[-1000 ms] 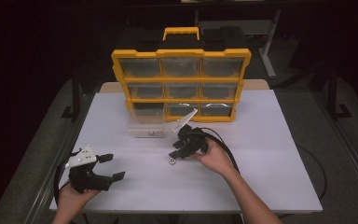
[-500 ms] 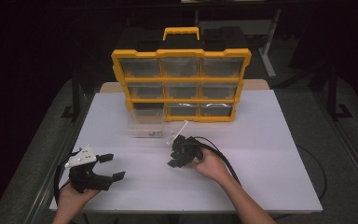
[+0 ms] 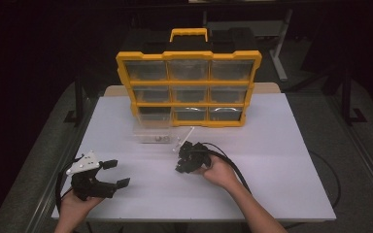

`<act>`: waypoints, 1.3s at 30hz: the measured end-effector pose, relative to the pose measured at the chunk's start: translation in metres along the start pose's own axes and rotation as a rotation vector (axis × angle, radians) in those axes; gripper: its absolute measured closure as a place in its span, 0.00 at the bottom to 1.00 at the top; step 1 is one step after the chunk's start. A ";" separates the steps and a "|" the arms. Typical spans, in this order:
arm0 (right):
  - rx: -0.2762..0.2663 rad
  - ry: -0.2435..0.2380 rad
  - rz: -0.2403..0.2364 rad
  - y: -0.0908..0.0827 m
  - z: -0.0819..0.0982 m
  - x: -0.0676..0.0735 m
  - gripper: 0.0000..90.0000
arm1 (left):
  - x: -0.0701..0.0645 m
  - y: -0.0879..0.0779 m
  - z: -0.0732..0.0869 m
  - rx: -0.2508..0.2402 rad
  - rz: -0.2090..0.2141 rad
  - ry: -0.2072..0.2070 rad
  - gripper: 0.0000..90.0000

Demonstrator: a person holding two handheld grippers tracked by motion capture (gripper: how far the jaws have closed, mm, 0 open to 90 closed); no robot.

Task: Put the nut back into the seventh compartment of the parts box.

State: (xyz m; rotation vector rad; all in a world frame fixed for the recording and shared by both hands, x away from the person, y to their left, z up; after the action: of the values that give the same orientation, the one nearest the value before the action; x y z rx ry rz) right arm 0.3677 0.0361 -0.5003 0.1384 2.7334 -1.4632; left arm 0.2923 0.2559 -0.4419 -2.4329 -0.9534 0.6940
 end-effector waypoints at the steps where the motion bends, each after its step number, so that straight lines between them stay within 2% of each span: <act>1: 0.006 0.005 -0.001 0.000 0.000 0.001 0.77 | 0.000 0.000 0.000 0.000 -0.001 0.001 0.19; 6: -0.004 0.009 -0.034 -0.002 0.001 0.000 0.77 | 0.000 0.001 0.000 0.001 0.000 -0.004 0.19; 9: -0.045 0.022 -0.041 -0.009 -0.001 -0.003 0.77 | 0.000 0.001 0.001 0.008 -0.001 0.002 0.19; 12: -0.074 0.054 -0.049 -0.020 -0.003 -0.006 0.77 | -0.002 0.000 0.000 0.006 -0.001 0.004 0.19; 16: -0.098 0.062 -0.047 -0.033 -0.007 -0.012 0.77 | -0.002 -0.001 0.000 0.009 0.007 0.017 0.19; 19: -0.102 0.066 -0.037 -0.041 -0.011 -0.018 0.77 | -0.005 0.000 -0.002 -0.009 0.019 -0.005 0.19; 23: -0.114 0.079 -0.033 -0.051 -0.015 -0.026 0.77 | -0.005 -0.001 -0.003 -0.021 0.020 -0.012 0.19; 29: -0.140 0.092 -0.028 -0.066 -0.022 -0.037 0.77 | -0.005 0.000 -0.002 -0.018 0.019 -0.008 0.19; 39: -0.154 0.107 -0.013 -0.081 -0.028 -0.049 0.77 | -0.003 0.000 -0.002 -0.019 0.018 -0.008 0.19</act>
State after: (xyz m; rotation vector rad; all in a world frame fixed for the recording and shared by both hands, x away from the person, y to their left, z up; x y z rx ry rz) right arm 0.4088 0.0122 -0.4138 0.1992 2.9243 -1.2768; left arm 0.2912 0.2534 -0.4394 -2.4598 -0.9473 0.7045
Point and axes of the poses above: each handheld gripper's, and its own axes: y roughly forward along the jaws, z roughly out of its underside, x roughly to its left, the point moved 8 cm from there along y, roughly forward along the jaws, and after that the axes turned 14 degrees about -y, right-handed, at the moved point
